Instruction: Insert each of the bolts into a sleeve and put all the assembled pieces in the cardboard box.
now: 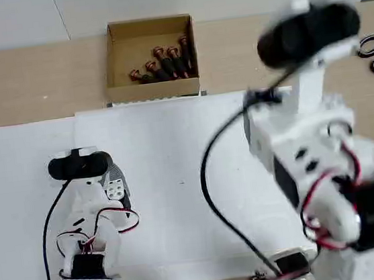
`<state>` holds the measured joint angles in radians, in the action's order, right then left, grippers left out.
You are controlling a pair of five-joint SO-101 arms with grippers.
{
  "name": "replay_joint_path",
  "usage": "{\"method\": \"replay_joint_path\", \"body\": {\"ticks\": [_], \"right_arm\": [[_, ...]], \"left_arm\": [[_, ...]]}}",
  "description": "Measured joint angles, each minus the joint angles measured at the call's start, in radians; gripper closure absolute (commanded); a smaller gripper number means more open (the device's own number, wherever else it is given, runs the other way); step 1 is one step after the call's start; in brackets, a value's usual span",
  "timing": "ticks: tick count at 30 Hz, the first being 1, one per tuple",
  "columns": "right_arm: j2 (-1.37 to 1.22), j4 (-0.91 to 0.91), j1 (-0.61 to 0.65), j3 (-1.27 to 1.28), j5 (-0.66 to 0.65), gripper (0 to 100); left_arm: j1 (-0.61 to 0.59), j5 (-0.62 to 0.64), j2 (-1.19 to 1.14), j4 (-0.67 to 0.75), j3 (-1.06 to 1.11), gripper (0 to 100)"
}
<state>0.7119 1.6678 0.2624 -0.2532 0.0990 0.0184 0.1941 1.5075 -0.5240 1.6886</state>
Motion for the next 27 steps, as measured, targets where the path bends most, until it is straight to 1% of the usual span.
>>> {"method": "replay_joint_path", "body": {"ticks": [5, 9, 12, 20, 25, 27], "right_arm": [[0.245, -0.061, -0.046, 0.328, 0.0, 99.5], [0.427, -0.13, -0.147, 0.594, 0.0, 99.5], [0.554, -0.226, -0.204, 0.795, 0.0, 99.5], [0.879, -0.417, -0.222, 1.318, 0.0, 99.5], [1.08, -0.468, -0.219, 1.53, 0.0, 99.5], [1.085, -0.474, -0.219, 1.587, 0.0, 99.5]], "left_arm": [[0.0, 0.0, 0.0, 0.0, 0.0, 99], [0.0, 0.0, 0.0, 0.0, 0.0, 99], [0.0, 0.0, 0.0, 0.0, 0.0, 99], [0.0, 0.0, 0.0, 0.0, 0.0, 99], [0.0, 0.0, 0.0, 0.0, 0.0, 99], [0.0, 0.0, 0.0, 0.0, 0.0, 99]]}}
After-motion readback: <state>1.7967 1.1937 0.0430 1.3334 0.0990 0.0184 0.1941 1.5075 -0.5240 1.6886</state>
